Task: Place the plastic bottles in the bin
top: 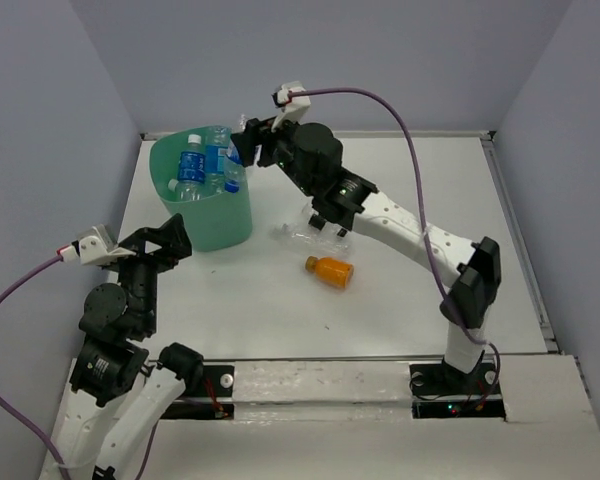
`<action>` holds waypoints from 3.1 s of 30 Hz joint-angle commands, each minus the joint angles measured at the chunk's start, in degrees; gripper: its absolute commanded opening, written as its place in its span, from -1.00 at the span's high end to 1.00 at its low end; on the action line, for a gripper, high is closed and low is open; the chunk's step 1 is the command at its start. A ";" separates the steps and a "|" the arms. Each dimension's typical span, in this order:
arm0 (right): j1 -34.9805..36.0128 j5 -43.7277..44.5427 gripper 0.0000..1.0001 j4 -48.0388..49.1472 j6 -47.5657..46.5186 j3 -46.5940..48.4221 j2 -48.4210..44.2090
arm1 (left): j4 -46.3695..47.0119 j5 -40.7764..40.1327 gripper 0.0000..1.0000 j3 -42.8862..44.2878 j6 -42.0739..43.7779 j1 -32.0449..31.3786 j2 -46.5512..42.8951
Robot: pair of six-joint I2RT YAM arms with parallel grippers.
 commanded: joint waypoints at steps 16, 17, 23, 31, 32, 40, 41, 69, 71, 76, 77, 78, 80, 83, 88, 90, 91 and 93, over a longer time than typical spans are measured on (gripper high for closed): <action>2.92 -5.69 -0.20 14.96 -26.78 17.42 24.82 | 2.86 -5.28 -0.98 -4.25 0.46 0.03 -4.44; 2.92 -5.86 -0.28 15.05 -27.22 17.77 24.91 | 2.86 -5.29 -0.98 -4.25 0.45 0.03 -4.35; 4.68 -7.88 -0.74 14.43 -27.67 20.66 25.35 | 2.16 -5.20 -0.98 -3.02 0.10 0.20 -3.56; 4.68 -8.68 -0.94 12.76 -18.26 14.01 14.13 | -3.02 2.52 -0.98 1.46 -4.37 0.12 1.53; 4.16 -8.41 -0.93 12.68 -17.74 11.38 12.01 | -3.46 3.67 -0.98 1.81 -4.81 0.20 3.02; -6.88 -11.30 -0.63 7.68 -6.61 -28.05 -12.95 | 3.54 23.24 -0.98 -3.52 -12.28 0.12 10.58; -9.18 -13.66 -0.58 5.75 -5.01 -30.28 -16.02 | 4.96 25.28 -0.98 -4.41 -12.81 0.12 11.90; -23.88 -32.49 -0.86 -22.83 -22.21 -13.61 13.91 | 23.34 8.53 -0.98 -5.92 -30.13 -15.79 54.07; -23.88 -33.45 -0.85 -22.83 -22.22 -12.91 14.88 | 23.60 7.21 -0.98 -4.61 -30.83 -15.79 56.72; -23.88 -34.16 -0.68 -23.01 -22.04 -10.62 17.44 | 25.18 7.19 -0.98 -1.61 -32.06 -15.79 65.25; -23.88 -33.99 -0.62 -23.01 -22.04 -10.27 17.61 | 26.23 7.37 -0.98 -0.83 -32.24 -15.79 65.87; -23.88 -33.20 -0.54 -23.01 -21.95 -10.09 17.53 | 27.11 7.37 -0.98 -0.73 -32.07 -15.88 66.48; -24.41 -32.58 -0.33 -22.92 -21.78 -9.83 17.18 | 28.87 6.93 -0.98 -0.29 -32.06 -15.79 67.54; -24.93 -31.70 -0.09 -22.83 -21.78 -9.56 16.65 | 29.84 5.27 -0.98 0.50 -31.71 -15.70 69.03; -25.55 -27.14 0.06 -21.26 -20.64 -11.05 13.49 | 32.03 4.39 -0.98 1.82 -31.80 -15.44 72.99; -25.55 -25.47 0.07 -20.11 -20.11 -12.28 11.38 | 33.70 4.12 -0.98 1.47 -32.15 -15.35 73.69; -26.07 -25.29 0.08 -19.33 -19.58 -13.51 9.11 | 34.84 3.68 -0.98 1.73 -32.24 -15.35 74.57; -26.08 -24.94 0.08 -18.35 -19.05 -14.92 6.73 | 35.21 3.68 -0.98 2.69 -32.42 -15.35 75.80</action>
